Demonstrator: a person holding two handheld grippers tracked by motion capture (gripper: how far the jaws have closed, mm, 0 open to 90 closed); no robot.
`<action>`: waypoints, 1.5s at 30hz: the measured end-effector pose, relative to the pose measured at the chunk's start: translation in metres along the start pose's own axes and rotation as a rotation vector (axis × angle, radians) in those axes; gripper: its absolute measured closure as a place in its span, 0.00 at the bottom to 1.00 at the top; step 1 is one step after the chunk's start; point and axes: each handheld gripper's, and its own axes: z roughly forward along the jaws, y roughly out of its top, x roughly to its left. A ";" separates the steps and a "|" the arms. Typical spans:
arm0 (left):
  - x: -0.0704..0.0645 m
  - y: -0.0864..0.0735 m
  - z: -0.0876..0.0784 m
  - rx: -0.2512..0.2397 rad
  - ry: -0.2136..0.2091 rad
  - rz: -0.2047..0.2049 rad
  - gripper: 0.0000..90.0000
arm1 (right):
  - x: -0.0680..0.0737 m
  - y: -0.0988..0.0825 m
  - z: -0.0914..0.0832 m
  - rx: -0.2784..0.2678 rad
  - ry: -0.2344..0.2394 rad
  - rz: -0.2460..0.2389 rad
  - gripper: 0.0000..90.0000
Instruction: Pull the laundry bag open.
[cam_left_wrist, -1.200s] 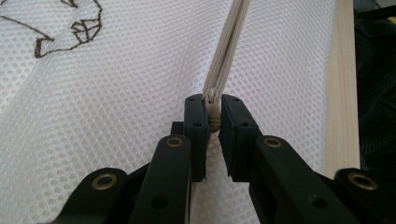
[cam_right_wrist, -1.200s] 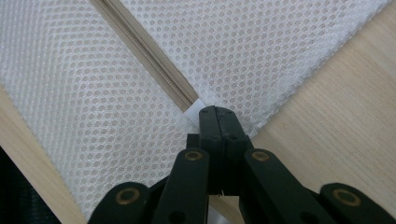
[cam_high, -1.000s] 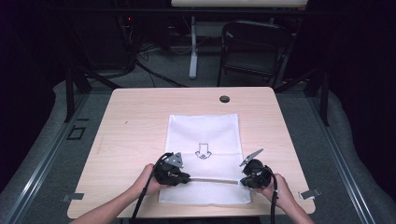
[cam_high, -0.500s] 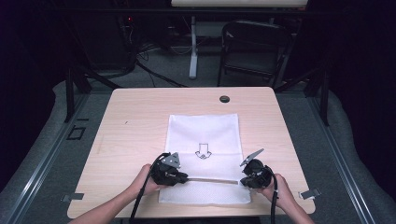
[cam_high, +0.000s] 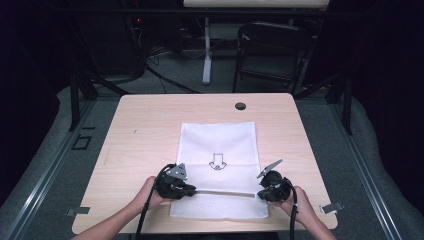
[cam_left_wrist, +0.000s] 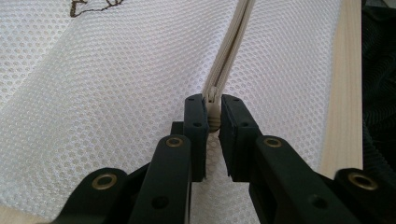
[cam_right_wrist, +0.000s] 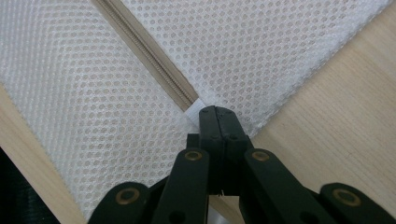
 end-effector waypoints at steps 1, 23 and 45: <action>0.000 0.000 0.000 0.000 -0.002 0.001 0.91 | 0.000 0.000 0.000 -0.003 0.005 0.001 1.00; 0.005 -0.012 -0.007 0.012 -0.001 -0.019 0.91 | 0.000 0.000 0.000 0.002 0.008 0.004 1.00; 0.007 -0.034 -0.027 0.026 0.036 -0.053 0.91 | -0.001 0.000 0.000 0.001 0.010 0.005 1.00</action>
